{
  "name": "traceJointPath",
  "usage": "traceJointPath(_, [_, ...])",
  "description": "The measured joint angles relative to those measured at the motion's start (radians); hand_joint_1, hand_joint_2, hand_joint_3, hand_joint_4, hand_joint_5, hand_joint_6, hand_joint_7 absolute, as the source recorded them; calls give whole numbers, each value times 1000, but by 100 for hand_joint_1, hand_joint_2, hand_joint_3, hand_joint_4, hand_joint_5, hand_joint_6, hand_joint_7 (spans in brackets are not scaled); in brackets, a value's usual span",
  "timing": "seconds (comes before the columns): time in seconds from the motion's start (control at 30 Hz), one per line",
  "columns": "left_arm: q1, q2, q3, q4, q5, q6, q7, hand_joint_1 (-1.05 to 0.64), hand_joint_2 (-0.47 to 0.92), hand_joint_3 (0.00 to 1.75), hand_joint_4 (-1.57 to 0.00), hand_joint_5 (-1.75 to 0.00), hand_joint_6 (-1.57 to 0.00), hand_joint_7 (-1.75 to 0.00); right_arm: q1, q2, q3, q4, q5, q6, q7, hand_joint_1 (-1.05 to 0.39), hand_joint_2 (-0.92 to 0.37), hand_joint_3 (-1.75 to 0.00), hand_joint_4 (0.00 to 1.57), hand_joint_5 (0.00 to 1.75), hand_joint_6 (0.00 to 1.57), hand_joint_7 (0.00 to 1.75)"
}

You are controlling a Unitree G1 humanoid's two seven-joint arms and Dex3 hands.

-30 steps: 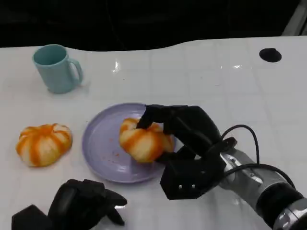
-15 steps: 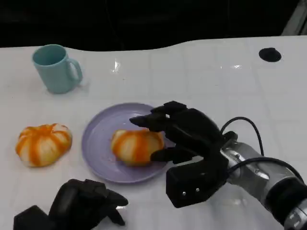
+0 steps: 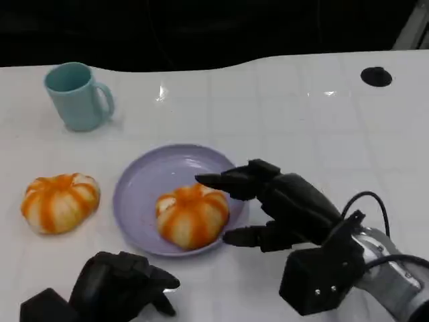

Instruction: Grasp the bread from the table and place it into the plate.

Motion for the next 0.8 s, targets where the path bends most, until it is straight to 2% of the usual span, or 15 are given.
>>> traceJointPath(0.23, [-2,-2,2,5,-2,-5,-1,-105,92,1,-140,-82,-157,-22,69,-16,-58,-86,111,-39,83,-53,-92,-26,3,57,29,2])
traceJointPath(0.37, [-2,-3,1,5,-2,-5,0,-105,92,2,-141,-82,-157,-22,117,-28,-101,-120,160,-86,99,-52,-92,-22,16,66,43,9])
traceJointPath(0.53, [-3,-5,0,4,-1,-4,0,-105,91,1,-141,-82,-157,-22,199,-34,-153,-167,272,-127,147,-49,-92,-22,29,76,57,17])
traceJointPath(0.67, [-3,-5,0,2,-1,2,0,-105,91,1,-141,-82,-157,-23,268,-38,-178,-201,367,-143,202,-44,-92,-21,50,88,74,26])
traceJointPath(0.73, [-3,-5,0,2,-2,4,0,-105,90,1,-141,-82,-157,-23,305,-31,-195,-205,450,-152,239,-40,-91,-27,60,102,83,35])
traceJointPath(0.77, [-3,-5,1,2,-2,6,-1,-105,90,1,-141,-82,-157,-23,323,-27,-202,-205,488,-160,258,-37,-86,-37,62,110,83,44])
traceJointPath(0.8, [-3,-5,1,2,-2,7,-1,-105,91,1,-140,-82,-157,-22,337,-26,-207,-205,513,-170,274,-33,-74,-61,65,121,81,64])
